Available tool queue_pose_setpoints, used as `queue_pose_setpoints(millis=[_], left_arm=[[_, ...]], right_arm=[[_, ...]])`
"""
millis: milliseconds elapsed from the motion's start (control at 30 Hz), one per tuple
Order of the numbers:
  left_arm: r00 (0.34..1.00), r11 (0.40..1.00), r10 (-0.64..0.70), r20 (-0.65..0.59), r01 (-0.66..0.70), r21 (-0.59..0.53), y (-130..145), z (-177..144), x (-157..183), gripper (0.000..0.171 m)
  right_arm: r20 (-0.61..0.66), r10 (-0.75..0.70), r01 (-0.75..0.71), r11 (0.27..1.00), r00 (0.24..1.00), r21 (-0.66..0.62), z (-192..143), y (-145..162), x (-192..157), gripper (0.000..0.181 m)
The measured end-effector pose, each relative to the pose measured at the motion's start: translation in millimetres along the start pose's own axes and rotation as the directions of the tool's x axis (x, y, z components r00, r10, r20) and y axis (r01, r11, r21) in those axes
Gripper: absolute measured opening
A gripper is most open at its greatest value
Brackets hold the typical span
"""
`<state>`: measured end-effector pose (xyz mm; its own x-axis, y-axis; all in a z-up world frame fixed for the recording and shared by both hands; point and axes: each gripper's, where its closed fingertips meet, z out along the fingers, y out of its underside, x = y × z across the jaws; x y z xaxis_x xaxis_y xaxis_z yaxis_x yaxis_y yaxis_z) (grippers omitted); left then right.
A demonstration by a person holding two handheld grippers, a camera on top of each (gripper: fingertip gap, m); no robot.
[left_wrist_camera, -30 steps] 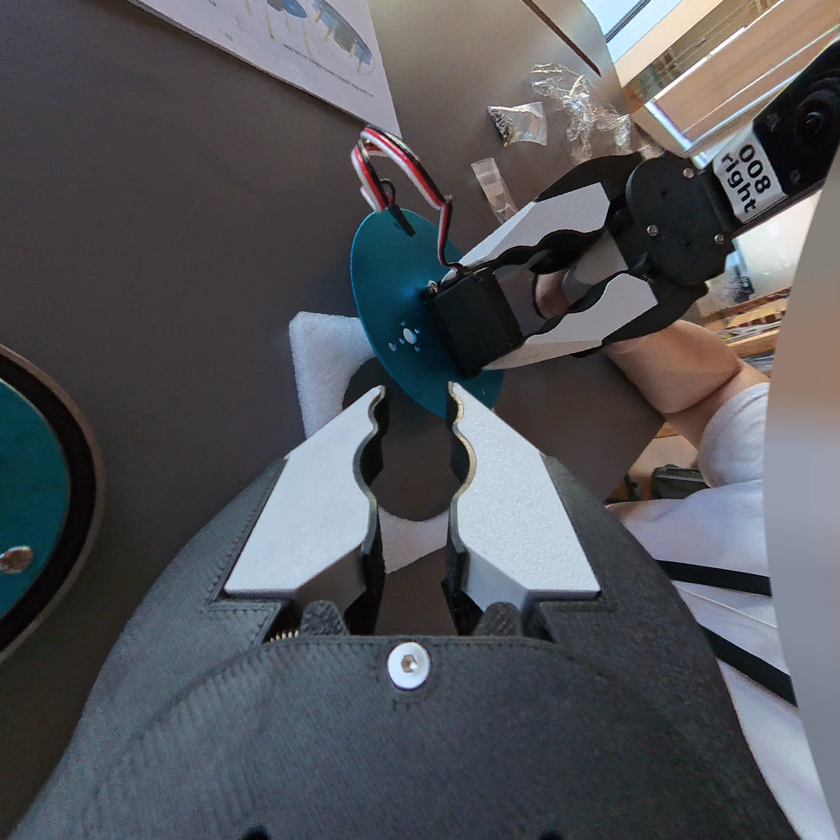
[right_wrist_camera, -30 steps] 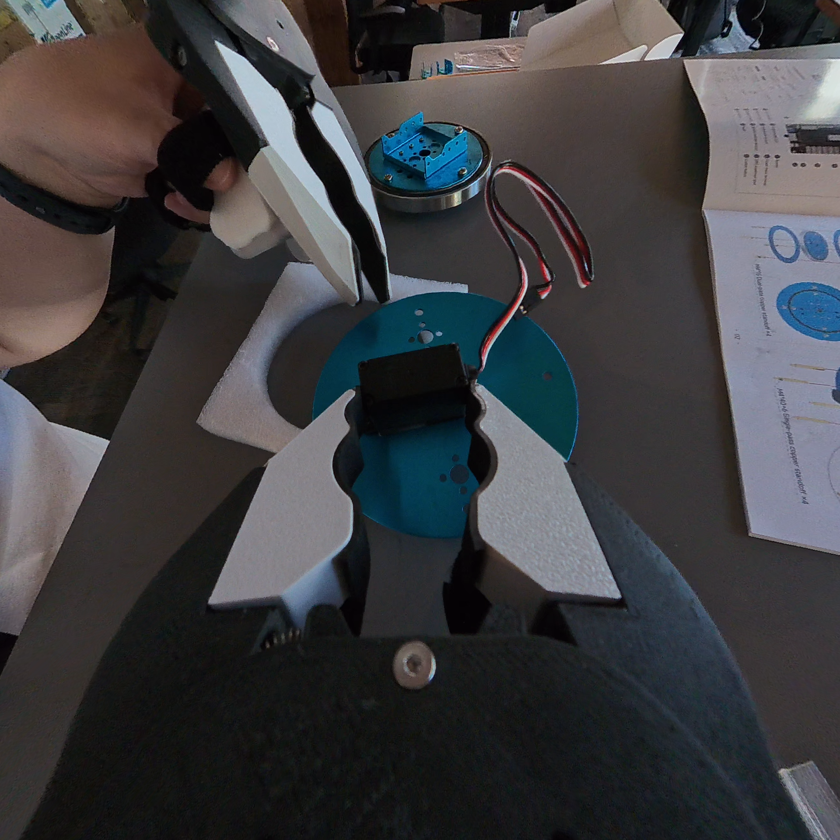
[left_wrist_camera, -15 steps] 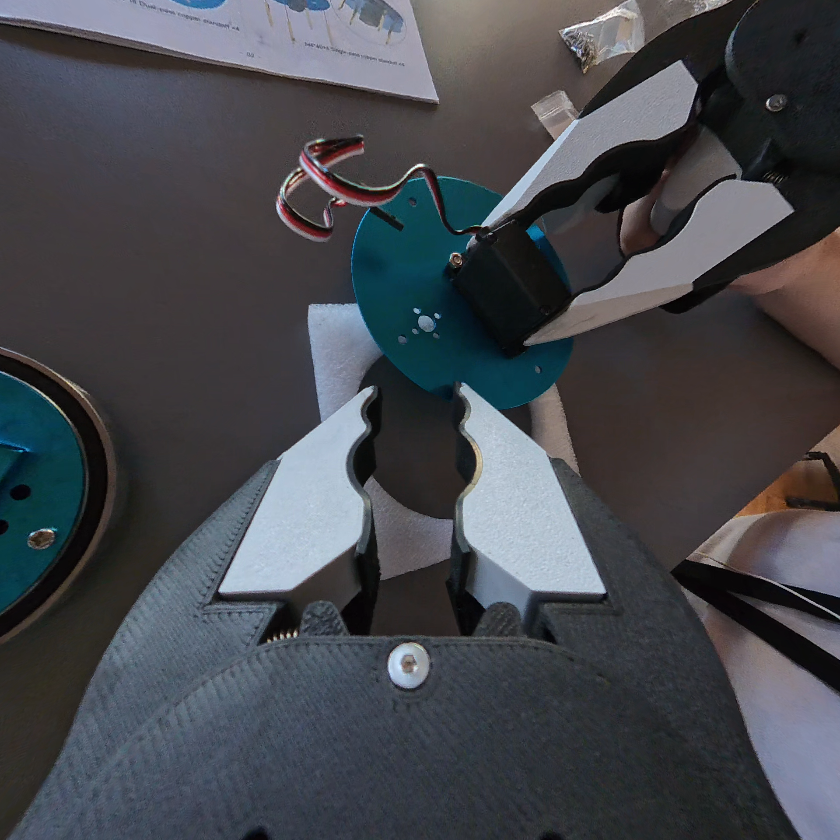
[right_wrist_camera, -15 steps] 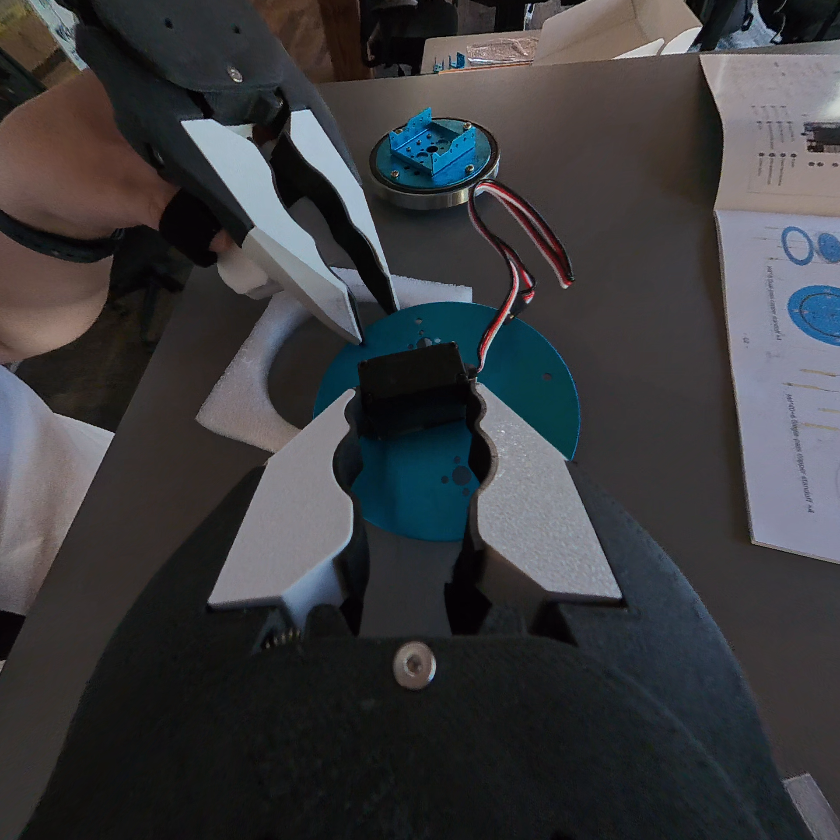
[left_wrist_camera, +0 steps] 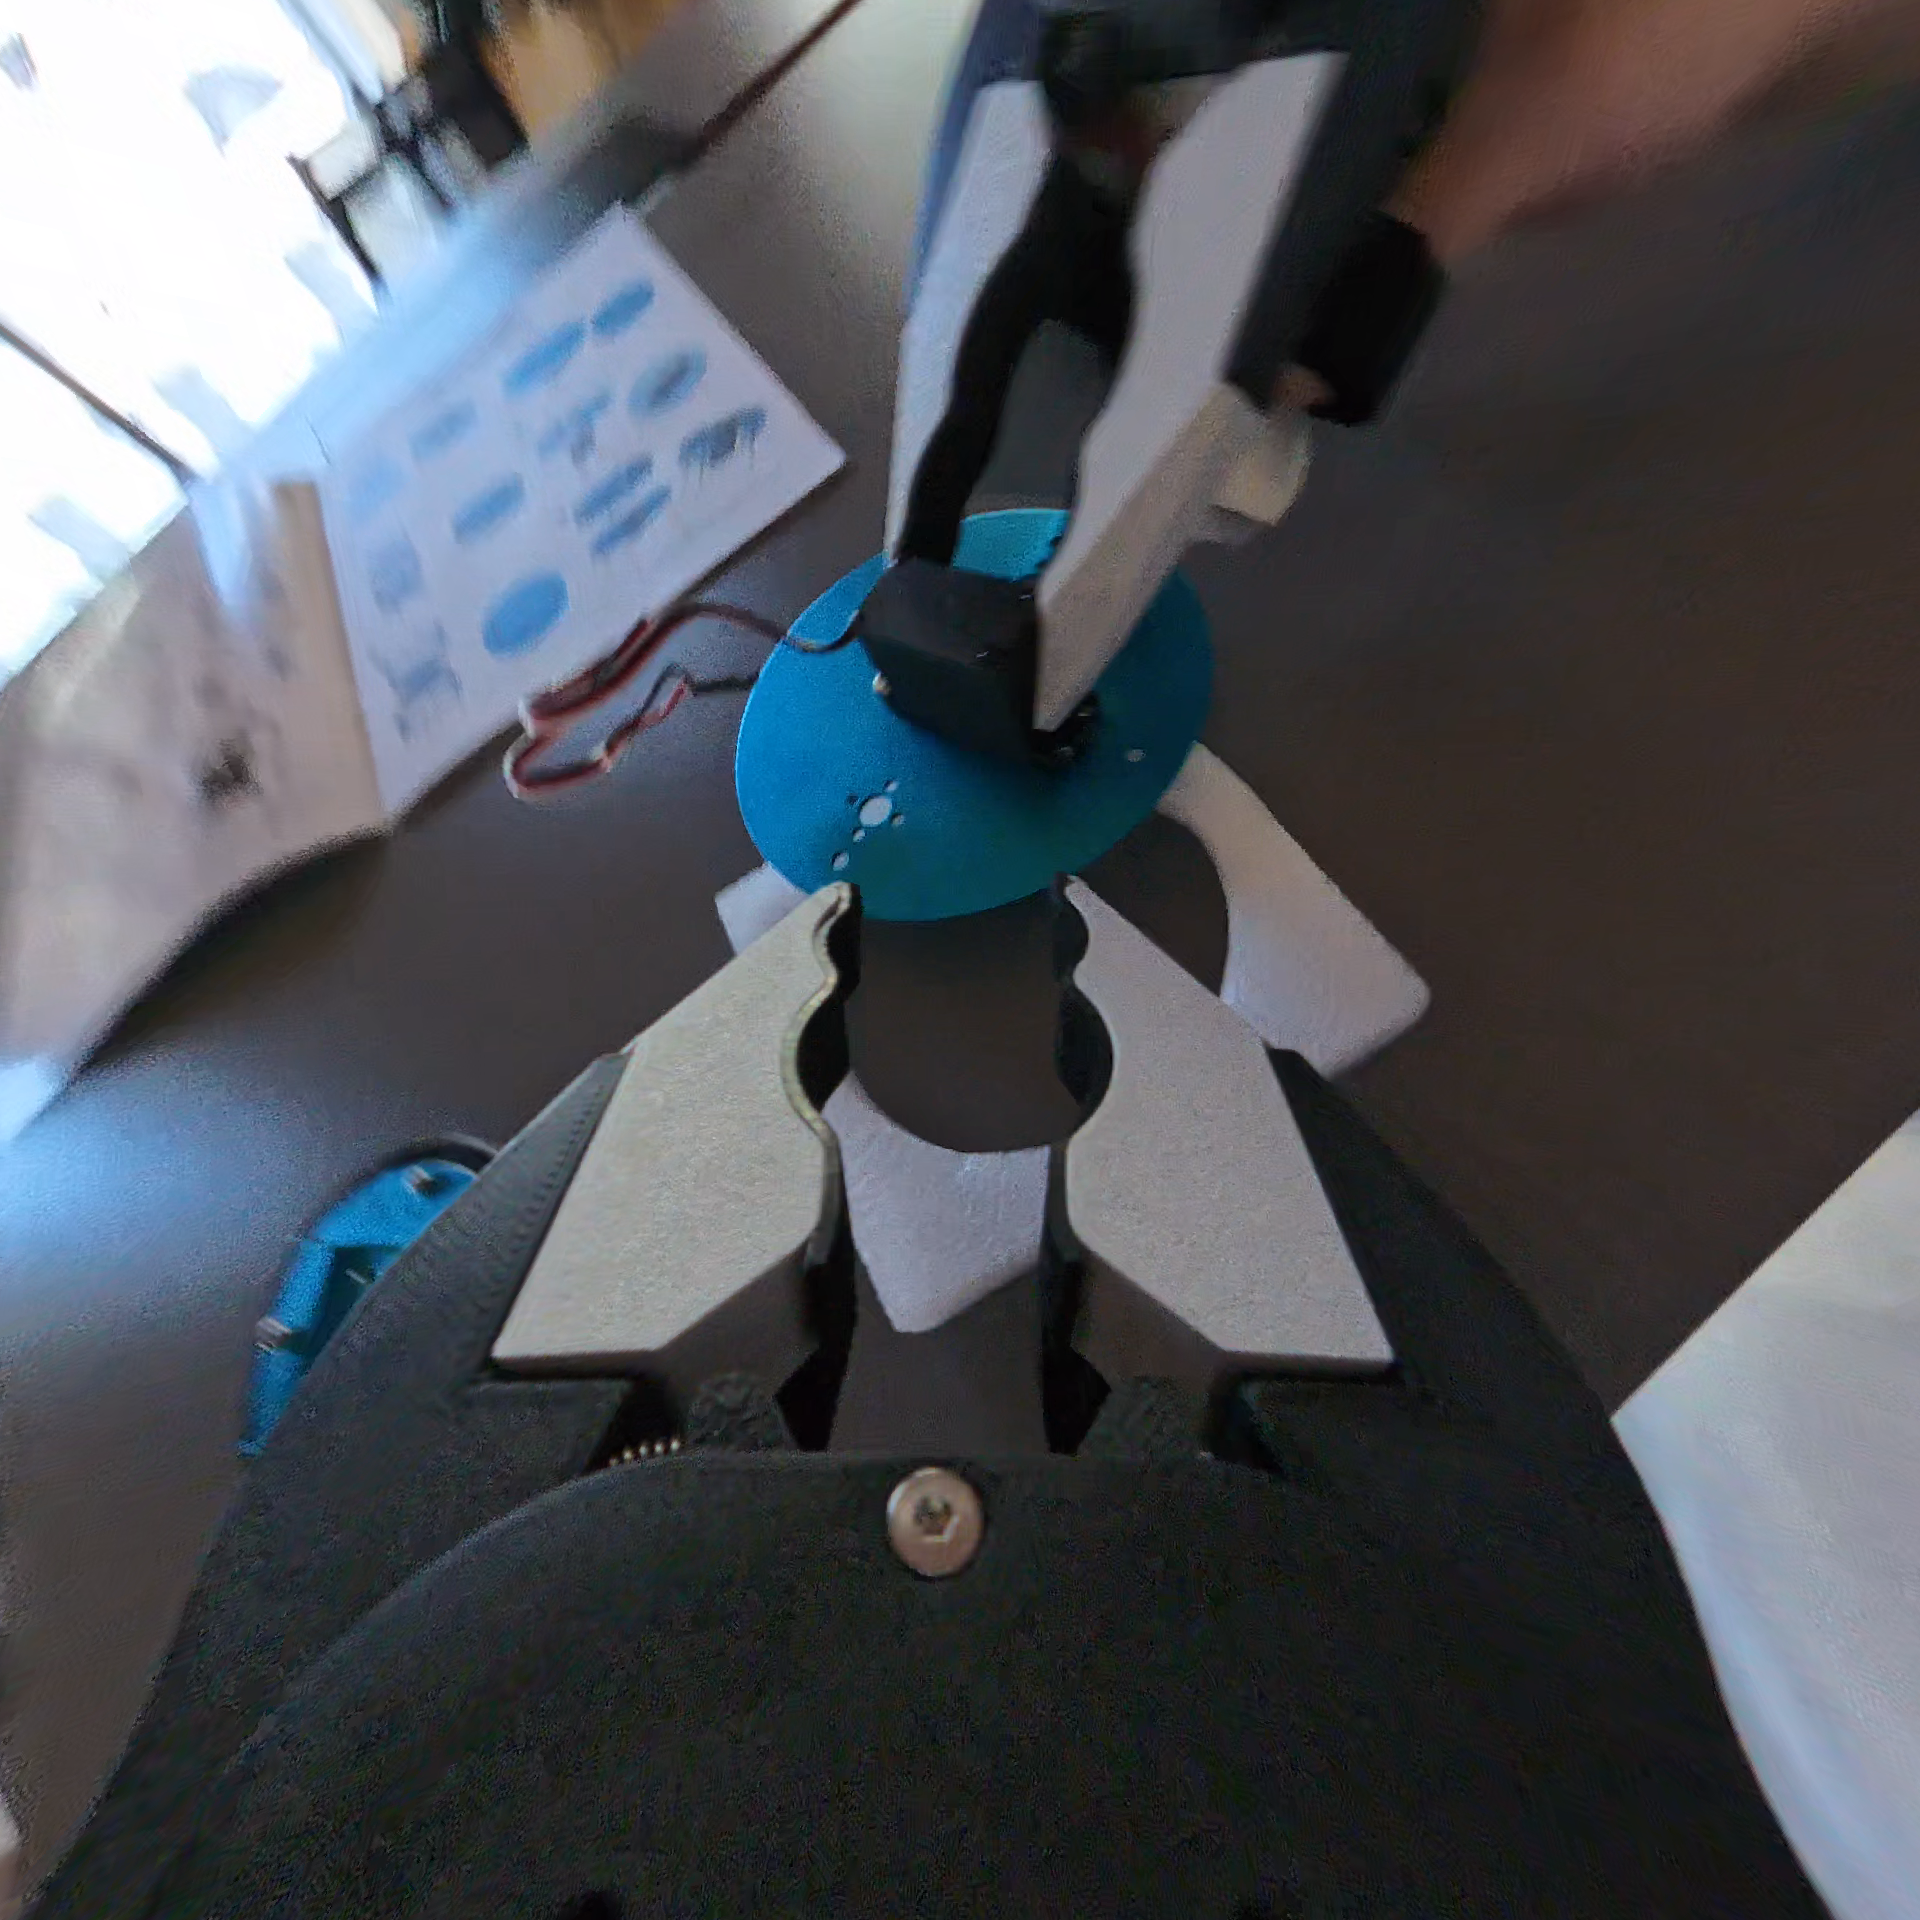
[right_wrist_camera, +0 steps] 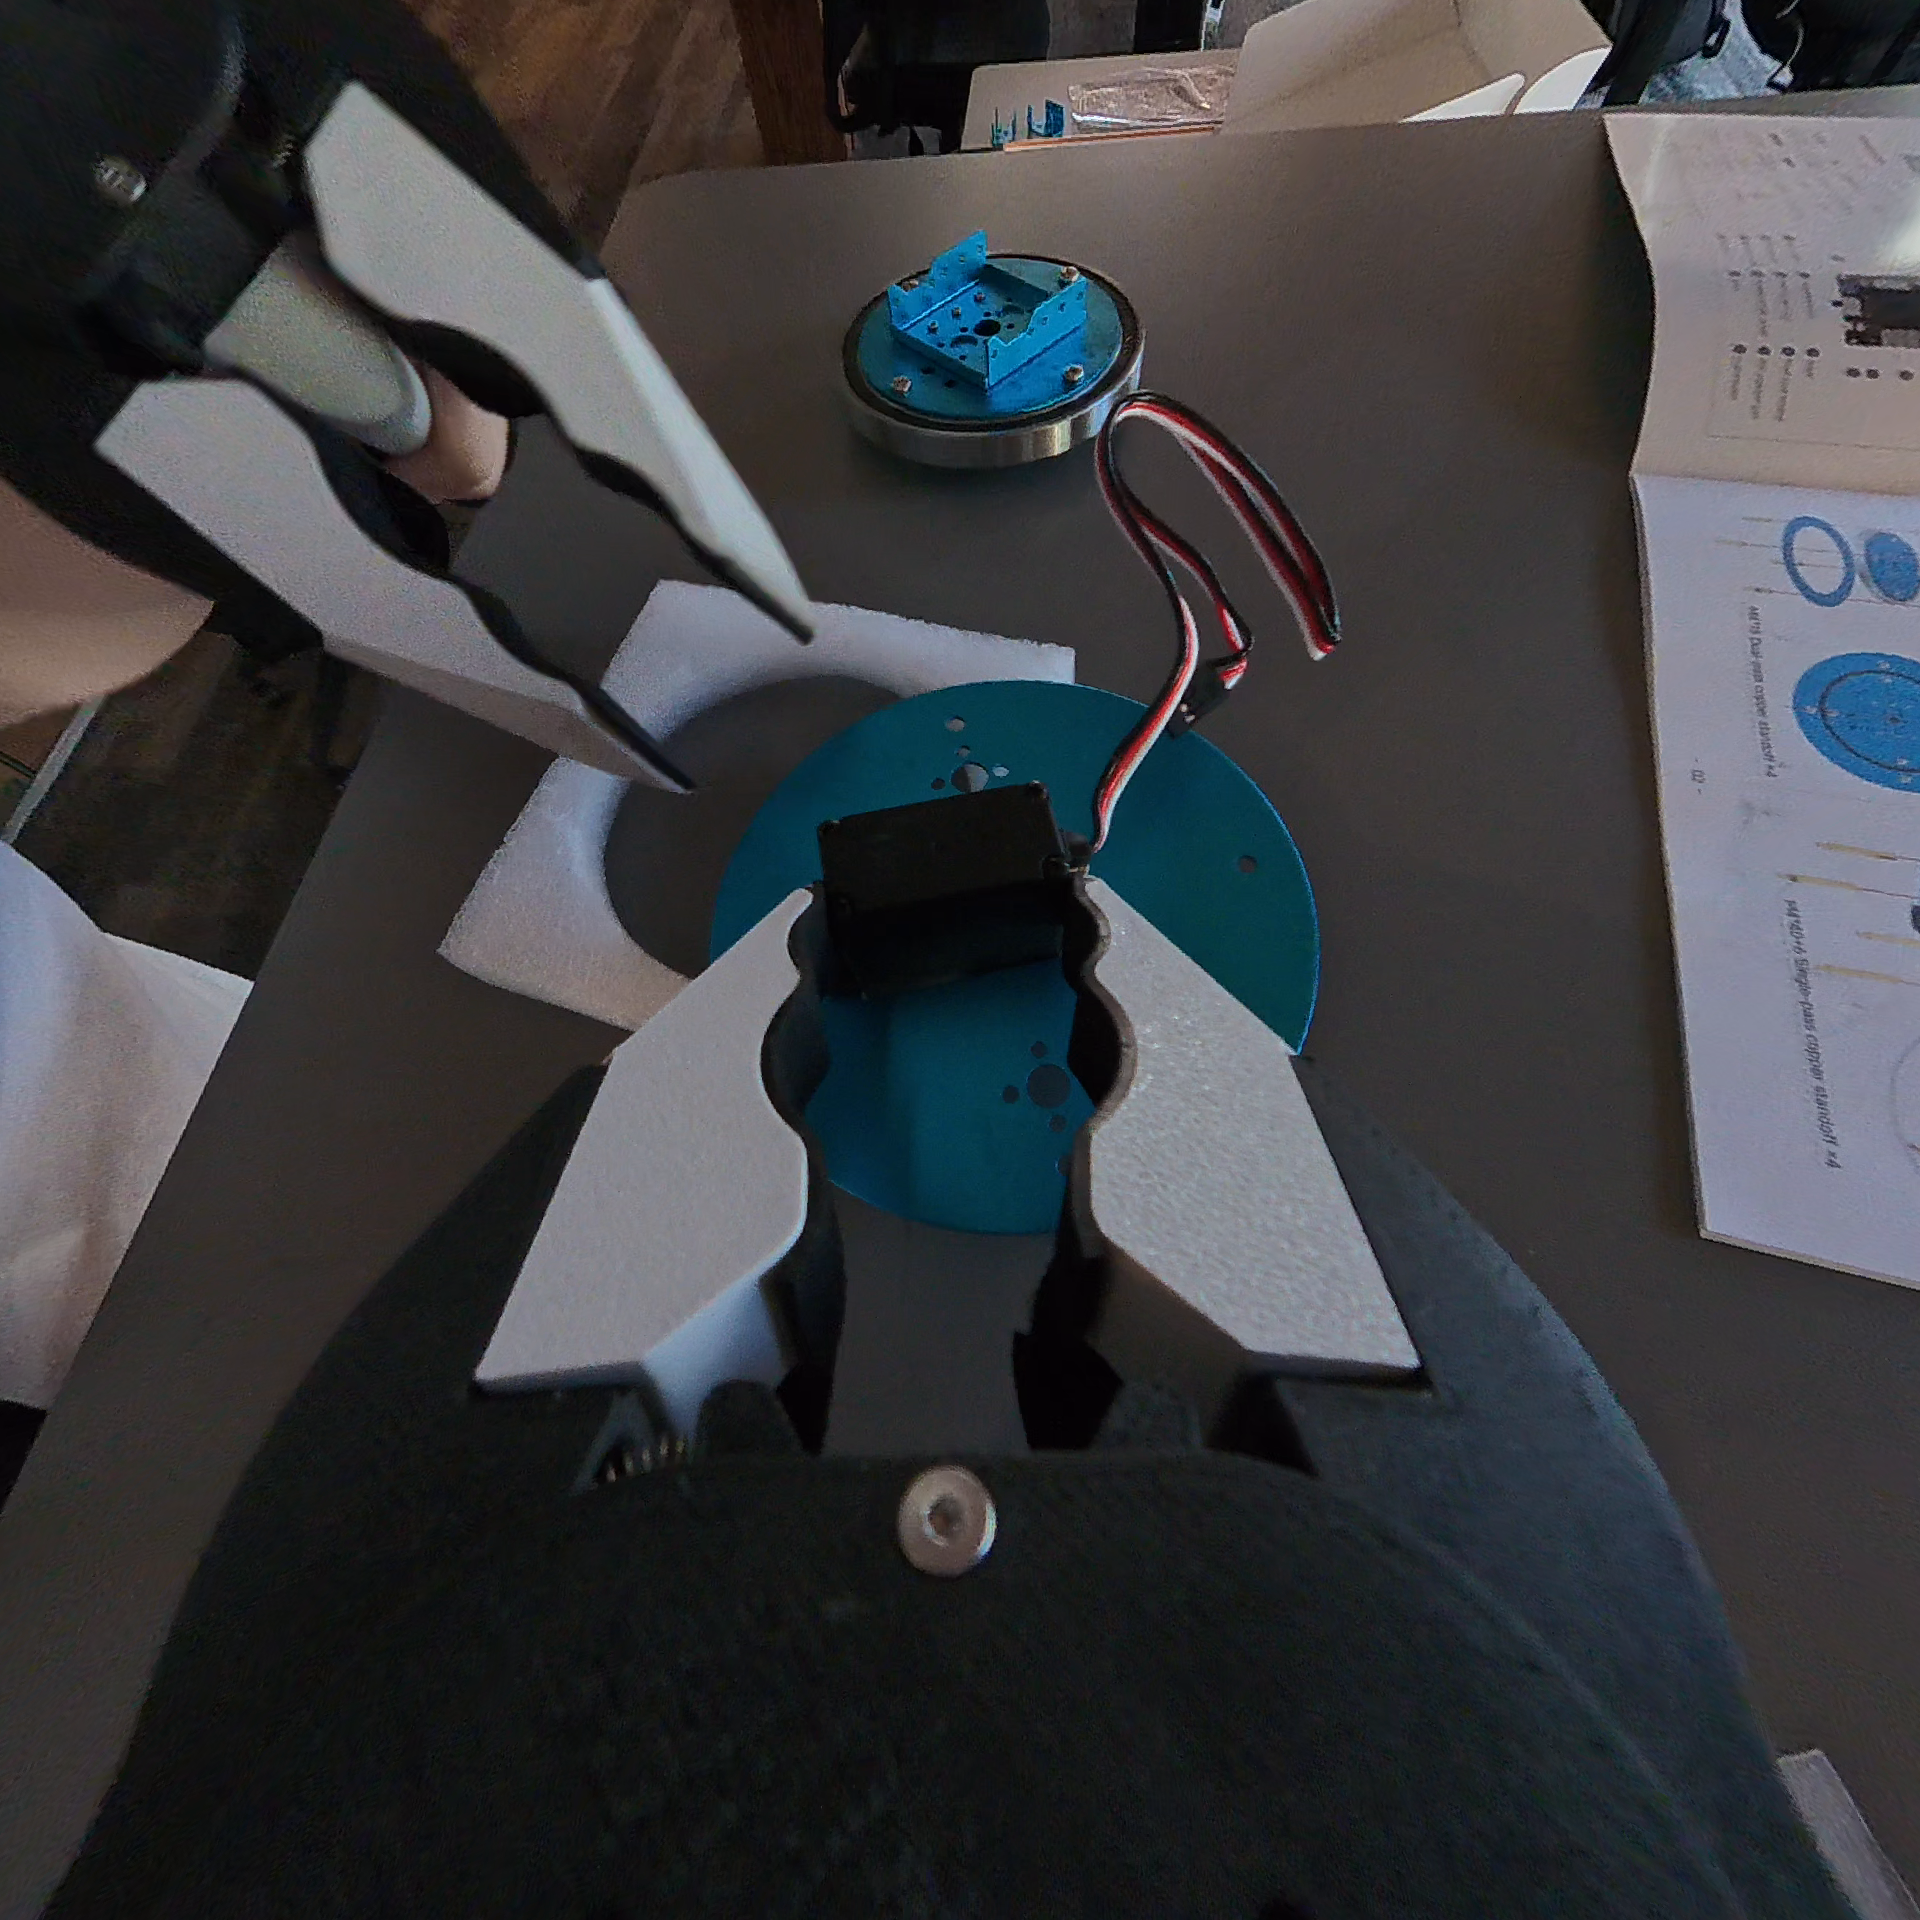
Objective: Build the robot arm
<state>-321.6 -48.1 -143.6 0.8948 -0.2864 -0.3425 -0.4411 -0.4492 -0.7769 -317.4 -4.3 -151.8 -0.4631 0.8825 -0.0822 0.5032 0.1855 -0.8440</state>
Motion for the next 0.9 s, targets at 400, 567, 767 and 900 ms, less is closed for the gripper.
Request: queue_pose_setpoints(millis=[400, 567, 767, 900], left_arm=[[0.695, 0.695, 0.718, 0.042, -0.718, -0.007, 0.0, 21.7, 28.6, 0.011], [0.528, 0.534, 0.841, 0.118, -0.845, -0.032, -2.6, 28.5, 33.6, 0.004], [0.523, 0.536, 0.838, 0.160, -0.842, -0.058, -3.0, 27.1, 32.9, 0.003], [0.534, 0.548, 0.830, 0.161, -0.834, -0.064, -2.0, 26.4, 32.5, 0.003]], right_arm=[[-0.013, 0.003, -0.003, 1.000, 1.000, -0.014, -0.1, 0.4, -0.3, 0.043], [-0.021, 0.002, -0.003, 1.000, 1.000, -0.021, -0.7, 1.0, 0.4, 0.043], [-0.002, -0.005, 0.005, 1.000, 1.000, -0.017, -1.3, 1.8, 0.4, 0.043], [-0.010, -0.041, 0.041, 0.999, 0.999, -0.018, -1.1, 1.4, 0.6, 0.043]])
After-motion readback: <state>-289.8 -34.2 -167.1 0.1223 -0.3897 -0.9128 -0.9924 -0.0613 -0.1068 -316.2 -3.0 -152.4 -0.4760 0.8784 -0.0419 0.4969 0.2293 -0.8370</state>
